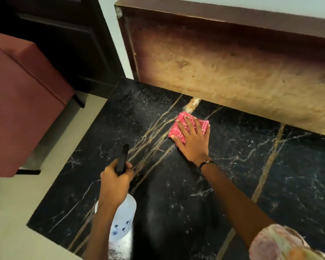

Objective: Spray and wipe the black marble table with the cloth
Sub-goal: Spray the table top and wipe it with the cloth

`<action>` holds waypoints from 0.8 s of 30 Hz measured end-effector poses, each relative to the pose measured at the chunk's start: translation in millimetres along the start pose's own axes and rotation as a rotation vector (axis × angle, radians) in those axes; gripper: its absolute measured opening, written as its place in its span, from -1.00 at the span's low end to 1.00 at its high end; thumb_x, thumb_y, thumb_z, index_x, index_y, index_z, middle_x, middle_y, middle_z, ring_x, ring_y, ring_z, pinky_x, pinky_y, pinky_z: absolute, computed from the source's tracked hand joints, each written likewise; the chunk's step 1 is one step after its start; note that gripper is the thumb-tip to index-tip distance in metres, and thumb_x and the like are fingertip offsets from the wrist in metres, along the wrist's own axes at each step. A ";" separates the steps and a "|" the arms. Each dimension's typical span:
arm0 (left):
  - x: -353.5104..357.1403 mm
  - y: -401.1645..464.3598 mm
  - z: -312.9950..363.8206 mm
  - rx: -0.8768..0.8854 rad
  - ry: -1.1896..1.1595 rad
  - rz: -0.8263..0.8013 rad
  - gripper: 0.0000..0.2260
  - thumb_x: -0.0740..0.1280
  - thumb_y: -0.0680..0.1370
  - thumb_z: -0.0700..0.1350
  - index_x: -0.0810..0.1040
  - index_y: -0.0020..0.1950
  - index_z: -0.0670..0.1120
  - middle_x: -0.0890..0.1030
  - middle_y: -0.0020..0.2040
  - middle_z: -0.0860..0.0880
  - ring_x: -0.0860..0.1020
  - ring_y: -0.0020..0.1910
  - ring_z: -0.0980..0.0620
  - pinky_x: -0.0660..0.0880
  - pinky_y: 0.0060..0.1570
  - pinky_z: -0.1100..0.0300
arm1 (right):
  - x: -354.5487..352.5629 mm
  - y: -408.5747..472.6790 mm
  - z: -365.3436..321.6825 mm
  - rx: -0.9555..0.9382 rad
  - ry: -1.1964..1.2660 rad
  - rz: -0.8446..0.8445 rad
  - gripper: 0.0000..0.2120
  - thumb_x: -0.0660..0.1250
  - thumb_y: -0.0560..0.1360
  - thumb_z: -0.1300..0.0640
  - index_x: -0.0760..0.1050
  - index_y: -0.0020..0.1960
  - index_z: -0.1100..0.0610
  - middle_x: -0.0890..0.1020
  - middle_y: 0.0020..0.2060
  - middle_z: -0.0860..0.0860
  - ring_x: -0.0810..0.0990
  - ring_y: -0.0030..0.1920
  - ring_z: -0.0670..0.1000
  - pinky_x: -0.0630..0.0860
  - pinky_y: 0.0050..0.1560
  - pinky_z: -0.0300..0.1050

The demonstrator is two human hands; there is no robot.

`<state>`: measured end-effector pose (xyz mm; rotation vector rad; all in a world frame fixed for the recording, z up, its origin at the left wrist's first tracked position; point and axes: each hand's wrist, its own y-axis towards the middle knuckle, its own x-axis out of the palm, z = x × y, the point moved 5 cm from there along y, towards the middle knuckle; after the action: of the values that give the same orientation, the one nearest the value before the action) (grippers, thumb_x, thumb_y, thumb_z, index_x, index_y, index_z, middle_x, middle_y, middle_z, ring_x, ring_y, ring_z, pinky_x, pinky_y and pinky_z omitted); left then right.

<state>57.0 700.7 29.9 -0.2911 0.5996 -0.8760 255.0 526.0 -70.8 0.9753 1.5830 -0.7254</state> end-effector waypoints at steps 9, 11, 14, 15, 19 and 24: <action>-113.3 102.1 2.4 0.106 0.093 0.109 -0.94 0.32 0.42 -0.30 0.55 -0.21 -0.17 0.47 -0.43 -0.18 0.38 -0.47 -0.13 0.35 -0.35 0.06 | 48.9 155.5 -162.4 -0.173 -0.054 -0.028 -0.39 -0.04 0.49 -0.31 0.31 0.45 -0.08 0.35 0.45 0.00 0.28 0.44 0.20 0.07 0.36 0.46; -128.7 119.2 10.4 0.148 0.133 0.111 -0.96 0.32 0.41 -0.30 0.55 -0.19 -0.19 0.51 -0.37 -0.25 0.40 -0.41 -0.22 0.39 -0.34 -0.02 | 56.8 181.3 -194.6 -0.216 -0.078 -0.050 -0.37 -0.07 0.49 -0.33 0.25 0.47 -0.09 0.30 0.48 -0.01 0.23 0.47 0.18 0.04 0.38 0.44; -156.2 150.8 12.6 0.180 0.147 0.089 -0.96 0.31 0.40 -0.32 0.53 -0.20 -0.21 0.52 -0.33 -0.29 0.39 -0.41 -0.26 0.45 -0.34 -0.08 | 67.5 223.7 -231.3 -0.255 -0.102 -0.056 -0.35 -0.09 0.47 -0.35 0.28 0.45 -0.09 0.30 0.47 -0.02 0.19 0.49 0.15 0.00 0.40 0.42; -161.6 157.3 12.5 0.194 0.149 0.076 -0.96 0.31 0.40 -0.32 0.52 -0.20 -0.21 0.50 -0.36 -0.26 0.39 -0.43 -0.21 0.44 -0.36 -0.06 | 68.1 235.1 -234.9 -0.259 -0.105 -0.042 -0.34 -0.10 0.47 -0.36 0.32 0.42 -0.08 0.32 0.46 -0.03 0.19 0.49 0.14 -0.02 0.41 0.41; -177.7 175.8 4.2 0.253 0.164 0.028 -0.96 0.31 0.42 -0.33 0.51 -0.19 -0.21 0.47 -0.43 -0.11 0.39 -0.49 -0.09 0.39 -0.42 0.12 | 68.9 275.5 -236.2 -0.225 -0.115 -0.031 -0.36 -0.04 0.45 -0.34 0.47 0.27 0.04 0.45 0.34 0.02 0.21 0.47 0.13 -0.01 0.41 0.40; -192.8 187.0 -15.4 0.233 0.219 0.041 -0.93 0.30 0.41 -0.32 0.52 -0.16 -0.19 0.41 -0.47 0.01 0.33 -0.53 0.02 0.24 -0.49 0.34 | 66.8 268.1 -245.2 -0.244 -0.188 -0.038 -0.42 0.02 0.51 -0.27 0.56 0.10 0.16 0.56 0.16 0.09 0.33 0.37 0.16 0.00 0.39 0.42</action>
<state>71.1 967.8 0.6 0.0287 0.6955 -0.9355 369.8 877.1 -70.2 0.6804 1.4873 -0.6136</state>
